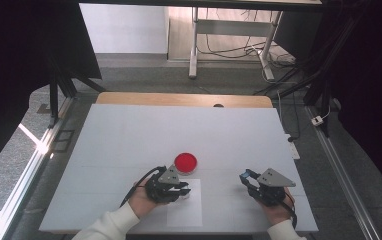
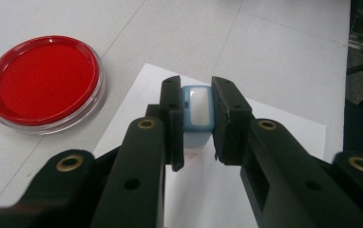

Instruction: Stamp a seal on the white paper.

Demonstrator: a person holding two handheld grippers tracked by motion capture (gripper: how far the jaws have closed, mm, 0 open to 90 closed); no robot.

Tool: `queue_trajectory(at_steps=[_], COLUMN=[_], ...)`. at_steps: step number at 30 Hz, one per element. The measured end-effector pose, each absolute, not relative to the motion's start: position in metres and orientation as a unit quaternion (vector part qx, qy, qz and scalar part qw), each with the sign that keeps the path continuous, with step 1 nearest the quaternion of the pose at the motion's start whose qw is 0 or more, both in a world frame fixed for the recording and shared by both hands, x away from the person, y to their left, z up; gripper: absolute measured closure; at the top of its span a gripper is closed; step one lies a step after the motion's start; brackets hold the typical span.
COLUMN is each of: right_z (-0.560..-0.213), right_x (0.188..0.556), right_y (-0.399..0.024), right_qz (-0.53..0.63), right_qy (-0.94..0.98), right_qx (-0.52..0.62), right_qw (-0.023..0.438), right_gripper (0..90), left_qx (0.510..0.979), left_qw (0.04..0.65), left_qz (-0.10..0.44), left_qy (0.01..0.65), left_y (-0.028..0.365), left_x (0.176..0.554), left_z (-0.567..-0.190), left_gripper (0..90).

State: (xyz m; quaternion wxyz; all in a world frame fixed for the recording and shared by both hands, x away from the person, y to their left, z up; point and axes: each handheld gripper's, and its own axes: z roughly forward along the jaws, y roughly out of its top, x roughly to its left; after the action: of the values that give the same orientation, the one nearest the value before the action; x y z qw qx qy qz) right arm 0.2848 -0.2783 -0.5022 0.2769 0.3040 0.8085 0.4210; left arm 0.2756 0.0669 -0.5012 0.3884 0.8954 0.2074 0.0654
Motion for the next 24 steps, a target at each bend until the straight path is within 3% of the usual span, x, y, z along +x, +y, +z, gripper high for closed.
queue_trajectory(at_steps=[24], right_z=[-0.5022], right_x=[0.2849], right_y=[-0.2783], right_qz=[0.421], right_qy=[0.808], right_qx=[0.304], right_qw=[0.277], right_gripper=[64.9], left_qx=[0.904], left_qw=[0.367], left_qz=[0.078], left_qy=[0.203], left_y=[0.0626], left_x=[0.2745], left_z=[-0.5011], left_gripper=[76.0])
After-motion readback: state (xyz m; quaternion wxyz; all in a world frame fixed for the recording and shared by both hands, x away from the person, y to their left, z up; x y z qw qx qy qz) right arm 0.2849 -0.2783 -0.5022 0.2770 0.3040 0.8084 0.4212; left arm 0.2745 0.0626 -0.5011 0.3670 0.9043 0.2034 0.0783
